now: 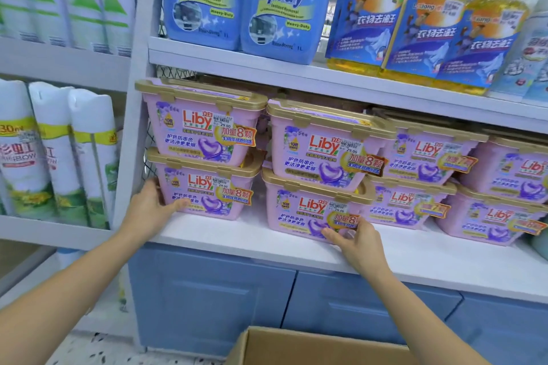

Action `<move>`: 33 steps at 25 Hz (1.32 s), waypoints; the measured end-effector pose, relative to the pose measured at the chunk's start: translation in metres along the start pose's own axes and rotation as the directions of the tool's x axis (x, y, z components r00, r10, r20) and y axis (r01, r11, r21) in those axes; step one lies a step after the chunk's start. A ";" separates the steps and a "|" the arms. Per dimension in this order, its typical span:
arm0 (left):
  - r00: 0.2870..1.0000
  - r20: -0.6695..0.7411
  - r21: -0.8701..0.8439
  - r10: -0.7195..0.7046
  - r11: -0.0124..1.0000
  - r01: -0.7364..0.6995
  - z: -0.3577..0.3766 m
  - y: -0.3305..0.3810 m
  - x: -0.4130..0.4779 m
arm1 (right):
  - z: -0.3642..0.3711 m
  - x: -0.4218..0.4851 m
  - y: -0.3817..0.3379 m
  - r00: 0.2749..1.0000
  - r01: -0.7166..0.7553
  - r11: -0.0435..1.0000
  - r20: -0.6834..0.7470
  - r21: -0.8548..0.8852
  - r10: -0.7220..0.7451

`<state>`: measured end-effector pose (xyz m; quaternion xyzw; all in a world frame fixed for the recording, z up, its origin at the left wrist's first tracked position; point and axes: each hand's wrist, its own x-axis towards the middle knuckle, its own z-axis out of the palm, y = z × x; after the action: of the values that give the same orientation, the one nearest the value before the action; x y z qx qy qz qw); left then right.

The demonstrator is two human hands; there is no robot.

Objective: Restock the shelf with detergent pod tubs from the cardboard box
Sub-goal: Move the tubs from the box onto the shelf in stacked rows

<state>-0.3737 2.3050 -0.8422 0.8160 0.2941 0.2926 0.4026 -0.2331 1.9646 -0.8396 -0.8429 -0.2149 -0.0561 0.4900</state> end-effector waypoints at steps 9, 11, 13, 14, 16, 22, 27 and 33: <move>1.000 -0.015 0.025 0.004 1.000 -0.004 0.006 -0.008 0.011 | 0.011 0.021 0.008 1.000 -0.004 1.000 0.028 0.001 0.004; 0.999 -0.028 0.063 0.017 0.998 -0.016 0.008 -0.007 0.014 | 0.011 0.026 0.008 0.999 -0.016 1.000 0.039 0.001 0.016; 0.999 -0.028 0.084 0.017 0.996 -0.014 0.011 -0.006 0.018 | 0.010 0.034 0.008 0.998 -0.018 1.000 0.053 -0.017 0.019; 1.000 -0.020 0.086 0.020 0.996 -0.018 0.013 -0.005 0.020 | 0.010 0.037 0.007 0.998 -0.017 0.999 0.060 -0.035 0.019; 1.000 -0.011 0.069 0.029 0.997 -0.028 0.017 -0.002 0.025 | 0.010 0.043 0.007 0.997 -0.022 0.998 0.067 -0.066 0.027; 0.999 0.009 0.015 0.051 0.999 -0.051 0.023 0.000 0.040 | 0.015 0.062 0.005 0.991 -0.054 0.994 0.113 -0.094 0.065; 0.998 0.025 0.010 0.061 0.998 -0.061 0.028 -0.007 0.053 | 0.020 0.069 0.004 0.993 -0.069 0.993 0.088 -0.091 0.077; 0.996 0.077 -0.048 0.040 0.998 -0.036 0.031 -0.012 0.061 | 0.021 0.076 0.008 0.990 -0.084 0.994 0.107 -0.075 0.092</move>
<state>-0.3147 2.3398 -0.8527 0.8227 0.2557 0.2750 0.4268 -0.1642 2.0026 -0.8334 -0.8701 -0.2021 0.0045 0.4495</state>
